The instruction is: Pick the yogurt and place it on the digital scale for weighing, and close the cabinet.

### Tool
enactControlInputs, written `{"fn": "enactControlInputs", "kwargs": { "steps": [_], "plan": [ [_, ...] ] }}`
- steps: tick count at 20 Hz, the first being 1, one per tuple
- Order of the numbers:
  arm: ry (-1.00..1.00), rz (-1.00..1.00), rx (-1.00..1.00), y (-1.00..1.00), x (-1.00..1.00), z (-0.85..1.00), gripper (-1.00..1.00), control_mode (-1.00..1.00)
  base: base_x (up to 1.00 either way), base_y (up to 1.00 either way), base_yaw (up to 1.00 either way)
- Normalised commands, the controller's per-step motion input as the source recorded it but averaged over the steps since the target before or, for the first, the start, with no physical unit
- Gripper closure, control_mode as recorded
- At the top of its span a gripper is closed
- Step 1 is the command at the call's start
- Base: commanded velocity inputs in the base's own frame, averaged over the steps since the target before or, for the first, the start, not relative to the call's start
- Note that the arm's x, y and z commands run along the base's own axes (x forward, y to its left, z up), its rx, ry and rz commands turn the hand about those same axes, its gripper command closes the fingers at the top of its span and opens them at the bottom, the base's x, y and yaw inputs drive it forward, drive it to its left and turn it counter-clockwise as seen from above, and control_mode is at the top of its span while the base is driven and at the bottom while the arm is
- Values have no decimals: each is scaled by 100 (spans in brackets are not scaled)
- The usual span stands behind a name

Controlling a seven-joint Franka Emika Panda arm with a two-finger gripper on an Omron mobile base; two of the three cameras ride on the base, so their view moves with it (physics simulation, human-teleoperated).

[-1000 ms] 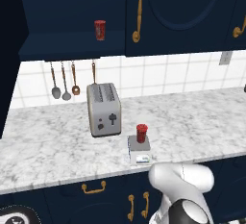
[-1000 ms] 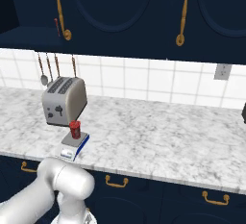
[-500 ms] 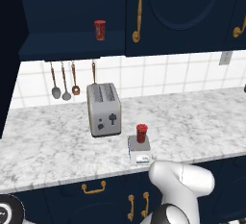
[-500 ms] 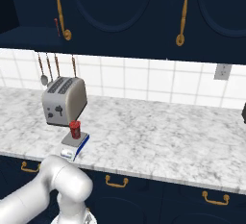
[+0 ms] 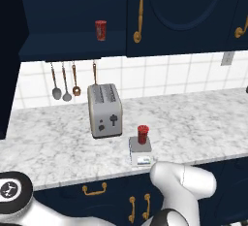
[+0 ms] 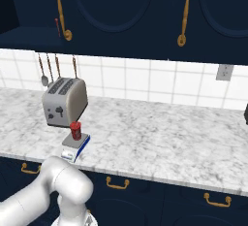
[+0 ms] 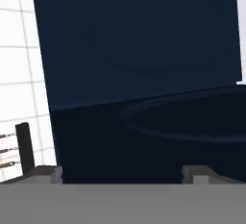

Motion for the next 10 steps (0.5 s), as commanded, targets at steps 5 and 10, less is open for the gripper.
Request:
{"fn": "enactControlInputs", "kwargs": {
  "steps": [5,10],
  "plan": [
    [1,-2,21,-72,32,38,-100,-100,0,0,0],
    [14,-2,34,-100,56,42,-100,-100,0,0,0]
  ]
}}
